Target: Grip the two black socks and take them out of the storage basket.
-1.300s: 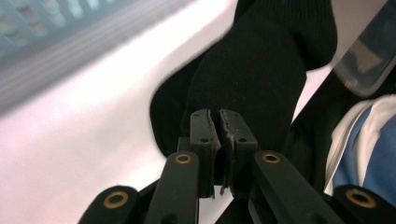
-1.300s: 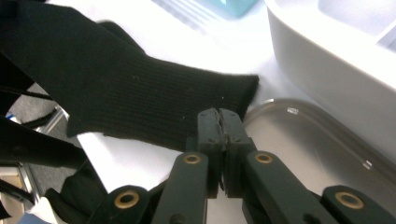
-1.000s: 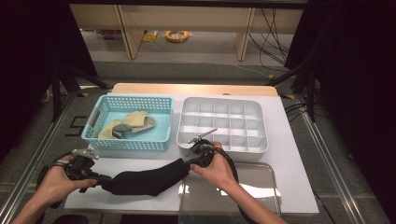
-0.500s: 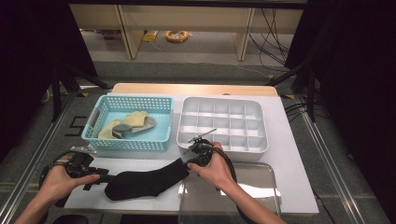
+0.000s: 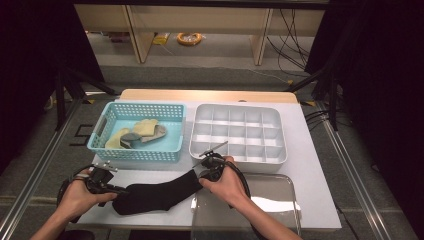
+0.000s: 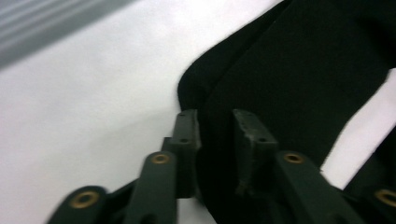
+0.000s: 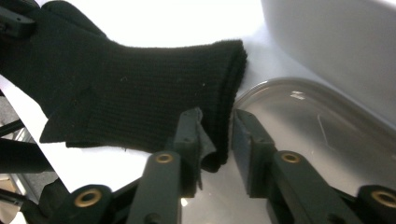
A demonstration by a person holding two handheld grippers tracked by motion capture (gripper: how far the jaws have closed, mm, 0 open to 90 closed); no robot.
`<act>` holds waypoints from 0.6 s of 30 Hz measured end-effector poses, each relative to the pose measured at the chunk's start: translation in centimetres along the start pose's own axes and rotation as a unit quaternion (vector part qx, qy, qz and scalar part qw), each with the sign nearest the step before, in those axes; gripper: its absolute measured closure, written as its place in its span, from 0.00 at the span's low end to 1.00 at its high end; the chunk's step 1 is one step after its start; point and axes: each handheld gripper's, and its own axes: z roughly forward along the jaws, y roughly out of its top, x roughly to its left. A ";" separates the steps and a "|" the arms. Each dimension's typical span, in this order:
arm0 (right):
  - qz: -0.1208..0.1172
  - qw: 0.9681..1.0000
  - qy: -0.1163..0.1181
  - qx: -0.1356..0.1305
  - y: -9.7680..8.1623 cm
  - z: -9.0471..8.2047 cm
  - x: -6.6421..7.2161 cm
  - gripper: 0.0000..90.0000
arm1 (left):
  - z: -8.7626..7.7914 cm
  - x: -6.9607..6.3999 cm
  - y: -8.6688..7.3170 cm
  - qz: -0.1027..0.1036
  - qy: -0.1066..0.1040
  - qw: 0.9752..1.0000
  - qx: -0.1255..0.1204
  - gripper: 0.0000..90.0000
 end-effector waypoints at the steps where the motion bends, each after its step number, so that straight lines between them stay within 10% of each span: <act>1: 0.009 1.000 0.006 0.004 0.0 0.0 0.2 0.86 | 0.1 -0.1 0.1 0.002 -0.001 1.000 0.005 0.87; 15: 0.005 0.997 0.071 0.023 -0.8 -0.1 2.4 0.94 | -1.9 3.2 3.7 -0.006 0.008 0.999 0.031 0.89; 18: -0.004 0.999 0.047 0.012 -0.9 0.4 2.5 0.91 | -1.2 3.8 4.0 -0.001 0.026 0.999 0.023 0.80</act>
